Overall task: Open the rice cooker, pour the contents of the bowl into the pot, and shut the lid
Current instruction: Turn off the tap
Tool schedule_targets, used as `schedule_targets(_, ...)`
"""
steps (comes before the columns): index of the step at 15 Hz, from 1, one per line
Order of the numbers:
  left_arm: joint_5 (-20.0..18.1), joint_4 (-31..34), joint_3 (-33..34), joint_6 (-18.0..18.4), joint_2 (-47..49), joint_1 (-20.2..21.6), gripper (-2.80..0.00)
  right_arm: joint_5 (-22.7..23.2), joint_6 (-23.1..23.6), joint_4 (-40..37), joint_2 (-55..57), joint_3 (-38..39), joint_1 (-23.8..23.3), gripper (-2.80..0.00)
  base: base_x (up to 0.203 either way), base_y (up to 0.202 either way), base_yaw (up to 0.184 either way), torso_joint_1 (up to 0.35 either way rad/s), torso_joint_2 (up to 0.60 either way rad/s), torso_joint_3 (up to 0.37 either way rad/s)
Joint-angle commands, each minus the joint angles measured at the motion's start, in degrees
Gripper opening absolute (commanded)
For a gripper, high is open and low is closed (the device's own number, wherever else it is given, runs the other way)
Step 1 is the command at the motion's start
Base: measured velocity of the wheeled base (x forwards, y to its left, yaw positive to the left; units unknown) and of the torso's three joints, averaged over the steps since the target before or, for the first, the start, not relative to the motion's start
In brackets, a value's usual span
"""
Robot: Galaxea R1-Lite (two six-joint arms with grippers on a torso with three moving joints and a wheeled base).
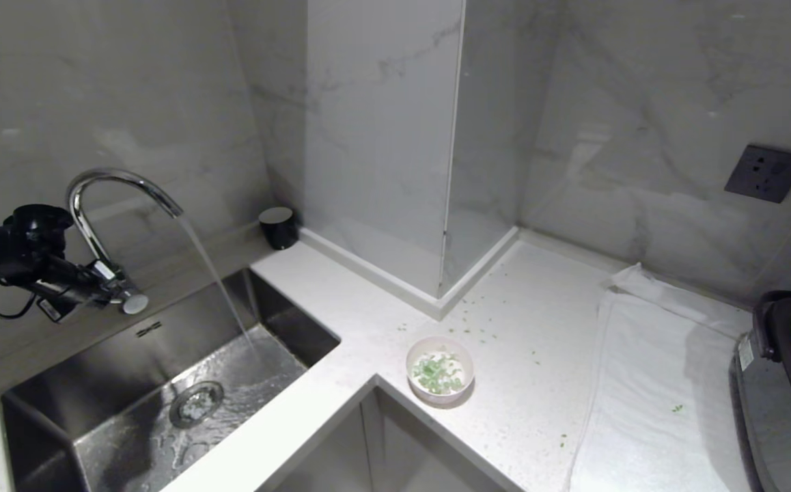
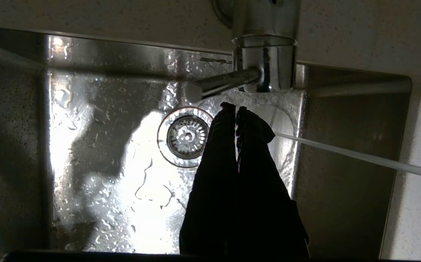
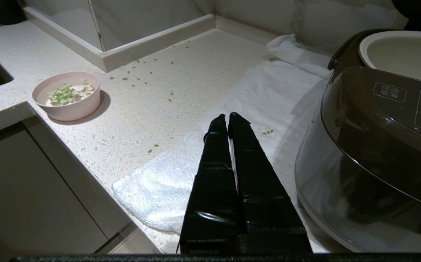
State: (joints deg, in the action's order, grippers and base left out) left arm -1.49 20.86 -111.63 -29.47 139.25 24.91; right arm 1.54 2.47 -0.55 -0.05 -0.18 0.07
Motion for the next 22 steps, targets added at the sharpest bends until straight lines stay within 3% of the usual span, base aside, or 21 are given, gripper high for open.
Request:
schedule_targets(1, 0.0, 0.0, 0.0, -0.2, 0.5, 0.5, -2.8, 0.0, 0.0, 0.0, 0.0, 0.0, 0.0, -2.8, 0.0, 0.0, 0.0, 0.0, 0.0, 0.0)
schedule_targets(8, 1.0, -8.3, 0.0, -0.4, 3.2, 1.5, -2.8, 0.0, 0.1, 0.0, 0.0, 0.0, 0.0, -2.8, 0.0, 0.0, 0.0, 0.0, 0.0, 0.0)
schedule_targets(16, 2.0, -7.4, 1.0, -0.6, 1.5, 1.6, -2.8, 0.0, 0.0, 0.0, 0.0, 0.0, 0.0, -2.8, 0.0, 0.0, 0.0, 0.0, 0.0, 0.0)
schedule_targets(19, 0.2, -3.2, 5.4, -0.6, -5.0, 0.6, -2.8, 0.0, 0.1, 0.0, 0.0, 0.0, 0.0, -2.8, 0.0, 0.0, 0.0, 0.0, 0.0, 0.0)
schedule_targets(22, -4.2, -2.6, 13.3, -0.5, -12.6, -2.0, -2.8, 0.0, 0.1, 0.0, 0.0, 0.0, 0.0, -2.8, 0.0, 0.0, 0.0, 0.0, 0.0, 0.0)
